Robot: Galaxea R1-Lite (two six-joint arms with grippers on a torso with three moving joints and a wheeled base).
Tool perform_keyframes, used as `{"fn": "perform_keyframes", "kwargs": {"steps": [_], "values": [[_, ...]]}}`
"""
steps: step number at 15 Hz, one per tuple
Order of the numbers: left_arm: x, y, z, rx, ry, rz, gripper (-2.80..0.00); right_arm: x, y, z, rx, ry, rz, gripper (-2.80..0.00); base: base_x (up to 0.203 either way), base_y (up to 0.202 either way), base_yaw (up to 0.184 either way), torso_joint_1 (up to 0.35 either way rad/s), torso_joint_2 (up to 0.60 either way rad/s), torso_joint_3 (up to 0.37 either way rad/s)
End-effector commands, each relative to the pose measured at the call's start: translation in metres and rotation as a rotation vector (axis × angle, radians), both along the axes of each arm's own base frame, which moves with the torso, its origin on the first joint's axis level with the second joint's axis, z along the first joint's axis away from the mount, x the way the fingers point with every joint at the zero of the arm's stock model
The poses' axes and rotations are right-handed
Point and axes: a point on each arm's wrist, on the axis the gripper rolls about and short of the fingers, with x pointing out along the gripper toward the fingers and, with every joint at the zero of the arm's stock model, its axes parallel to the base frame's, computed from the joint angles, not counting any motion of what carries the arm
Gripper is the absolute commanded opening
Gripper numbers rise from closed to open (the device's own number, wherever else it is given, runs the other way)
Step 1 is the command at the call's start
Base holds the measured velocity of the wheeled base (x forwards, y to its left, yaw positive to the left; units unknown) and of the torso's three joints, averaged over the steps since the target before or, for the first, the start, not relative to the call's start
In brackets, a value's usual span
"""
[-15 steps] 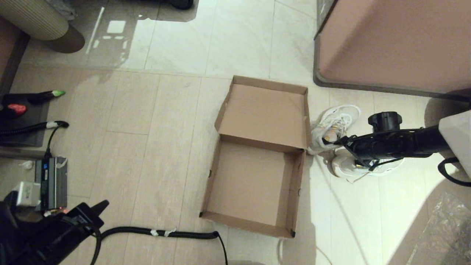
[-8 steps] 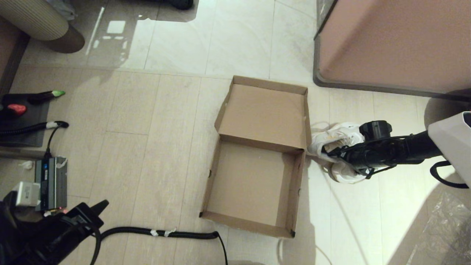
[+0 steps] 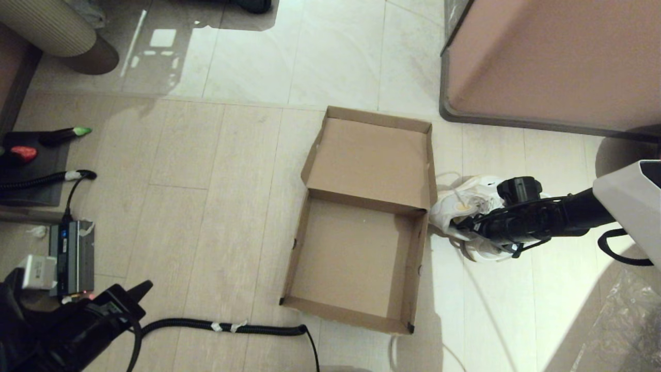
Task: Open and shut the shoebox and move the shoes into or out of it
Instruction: Put the shoes into the shoe box
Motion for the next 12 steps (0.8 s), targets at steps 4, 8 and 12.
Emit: {"fn": "perform_keyframes", "kwargs": {"steps": [4,8,12], "values": [[0.000,0.000,0.001,-0.003,-0.006,0.001,-2.80,0.004,0.002,0.017,0.019,-0.078,0.014,0.00,0.000,0.000,0.000,0.000,0.00,0.000],[0.001,0.000,0.001,-0.003,-0.007,-0.002,-2.80,0.011,0.002,0.026,0.021,-0.188,0.026,0.00,0.000,0.000,0.000,0.000,0.00,0.000],[0.001,0.000,0.001,-0.003,-0.007,-0.002,-2.80,0.011,0.009,0.026,0.026,-0.189,0.038,0.00,0.000,0.000,0.000,0.000,0.00,0.000]]}}
